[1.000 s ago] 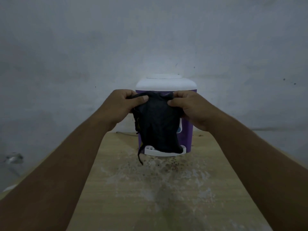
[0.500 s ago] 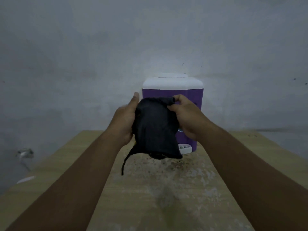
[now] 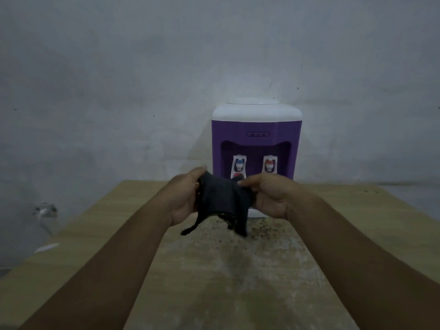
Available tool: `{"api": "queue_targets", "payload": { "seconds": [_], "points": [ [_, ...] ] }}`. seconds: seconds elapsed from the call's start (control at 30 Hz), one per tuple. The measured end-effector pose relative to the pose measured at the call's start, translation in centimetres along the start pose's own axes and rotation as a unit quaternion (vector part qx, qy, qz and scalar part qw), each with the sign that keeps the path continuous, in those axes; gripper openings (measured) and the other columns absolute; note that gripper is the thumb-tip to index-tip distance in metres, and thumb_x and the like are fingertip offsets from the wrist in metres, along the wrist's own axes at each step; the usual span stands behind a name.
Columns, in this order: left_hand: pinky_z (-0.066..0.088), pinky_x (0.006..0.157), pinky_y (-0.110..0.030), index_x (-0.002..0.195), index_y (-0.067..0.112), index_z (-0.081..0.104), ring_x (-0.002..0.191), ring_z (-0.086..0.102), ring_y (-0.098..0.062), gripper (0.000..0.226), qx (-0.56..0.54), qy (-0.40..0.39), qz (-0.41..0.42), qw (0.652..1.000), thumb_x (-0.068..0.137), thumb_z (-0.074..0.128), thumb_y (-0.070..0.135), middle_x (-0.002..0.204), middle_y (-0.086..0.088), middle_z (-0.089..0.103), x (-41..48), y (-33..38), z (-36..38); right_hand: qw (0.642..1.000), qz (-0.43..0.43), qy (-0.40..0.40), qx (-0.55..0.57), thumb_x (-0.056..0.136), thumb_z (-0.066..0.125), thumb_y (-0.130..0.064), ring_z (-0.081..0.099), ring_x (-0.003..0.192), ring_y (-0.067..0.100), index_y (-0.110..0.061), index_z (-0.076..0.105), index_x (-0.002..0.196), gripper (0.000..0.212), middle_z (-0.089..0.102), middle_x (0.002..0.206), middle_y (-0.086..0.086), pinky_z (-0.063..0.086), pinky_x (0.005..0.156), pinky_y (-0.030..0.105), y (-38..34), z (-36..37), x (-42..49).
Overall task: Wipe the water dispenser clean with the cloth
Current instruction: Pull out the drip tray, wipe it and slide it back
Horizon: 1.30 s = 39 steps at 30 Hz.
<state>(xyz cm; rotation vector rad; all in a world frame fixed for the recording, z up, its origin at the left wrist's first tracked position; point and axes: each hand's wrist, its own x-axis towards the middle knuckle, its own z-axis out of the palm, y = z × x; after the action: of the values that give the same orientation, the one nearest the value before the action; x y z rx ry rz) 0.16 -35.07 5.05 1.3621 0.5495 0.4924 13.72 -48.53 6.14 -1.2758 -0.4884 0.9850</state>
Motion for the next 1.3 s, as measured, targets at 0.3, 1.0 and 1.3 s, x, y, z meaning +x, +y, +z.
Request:
{"api": "queue_targets", "payload": {
  "seconds": [0.3,1.0,1.3],
  "points": [
    [0.053,0.061,-0.029,0.098,0.004,0.061,0.072,0.062,-0.018,0.017,-0.022,-0.006,0.189,0.982,0.091,0.051,-0.007,0.086,-0.007,0.068,-0.7,2.3,-2.0,0.97,-0.233,-0.043,0.044,0.079,0.042,0.027,0.064,0.107,0.029,-0.031,0.032,0.147,0.09,0.07,0.105,0.01,0.054,0.092,0.046,-1.5,-0.4,-1.1],
    [0.051,0.065,-0.029,0.097,0.016,0.066,0.074,0.065,-0.016,0.016,0.47,-0.049,0.248,0.846,0.082,0.068,0.012,0.084,-0.001,0.068,-1.3,1.5,-0.2,0.958,-0.239,-0.063,-0.143,0.092,0.033,0.01,0.053,0.079,0.03,-0.012,0.06,0.076,0.039,0.058,0.09,0.019,0.046,0.06,0.035,-0.2,-0.1,-0.1],
    [0.049,0.072,-0.038,0.113,0.018,0.071,0.08,0.063,-0.033,0.041,0.305,-0.156,0.099,0.934,0.096,0.038,0.002,0.103,-0.025,0.069,-0.5,1.2,-4.1,0.963,-0.086,-0.156,-0.204,0.089,0.063,-0.014,0.059,0.081,0.023,-0.011,0.057,0.083,0.009,0.061,0.084,0.007,0.051,0.072,0.037,0.8,0.4,1.6]
  ]
}}
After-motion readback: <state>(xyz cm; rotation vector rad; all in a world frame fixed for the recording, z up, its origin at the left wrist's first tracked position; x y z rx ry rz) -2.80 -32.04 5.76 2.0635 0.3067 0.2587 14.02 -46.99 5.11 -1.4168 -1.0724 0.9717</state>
